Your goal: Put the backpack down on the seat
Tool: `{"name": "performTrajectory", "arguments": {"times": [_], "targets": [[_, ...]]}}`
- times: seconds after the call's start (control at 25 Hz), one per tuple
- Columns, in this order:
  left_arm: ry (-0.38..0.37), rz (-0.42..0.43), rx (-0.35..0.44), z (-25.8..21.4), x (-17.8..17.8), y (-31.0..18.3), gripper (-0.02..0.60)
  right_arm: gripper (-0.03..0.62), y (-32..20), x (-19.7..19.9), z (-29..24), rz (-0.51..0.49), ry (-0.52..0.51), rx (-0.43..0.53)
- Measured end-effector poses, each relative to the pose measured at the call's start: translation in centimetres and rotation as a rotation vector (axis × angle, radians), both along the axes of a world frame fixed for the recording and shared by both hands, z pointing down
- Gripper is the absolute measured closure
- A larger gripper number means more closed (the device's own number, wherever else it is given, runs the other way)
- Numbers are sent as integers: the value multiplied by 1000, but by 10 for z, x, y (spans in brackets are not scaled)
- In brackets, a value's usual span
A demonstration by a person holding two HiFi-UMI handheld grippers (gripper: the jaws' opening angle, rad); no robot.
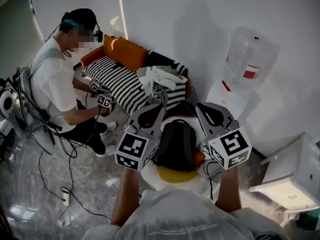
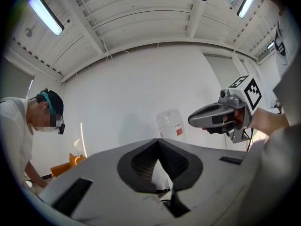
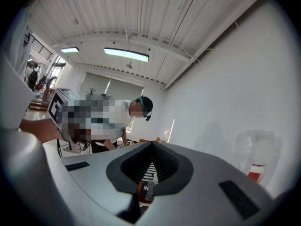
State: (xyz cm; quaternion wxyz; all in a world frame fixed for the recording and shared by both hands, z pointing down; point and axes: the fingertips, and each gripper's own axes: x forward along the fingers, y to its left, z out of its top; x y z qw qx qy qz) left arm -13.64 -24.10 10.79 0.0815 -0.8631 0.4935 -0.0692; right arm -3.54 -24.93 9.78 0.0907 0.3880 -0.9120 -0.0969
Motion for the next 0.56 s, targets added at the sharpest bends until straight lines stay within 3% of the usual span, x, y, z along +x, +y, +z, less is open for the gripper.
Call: {"name": "performTrajectory", "arguments": {"times": [0.56], "targets": [[-3, 19, -21, 8, 15, 3, 583, 591, 3, 5, 9, -11, 9, -14]]}}
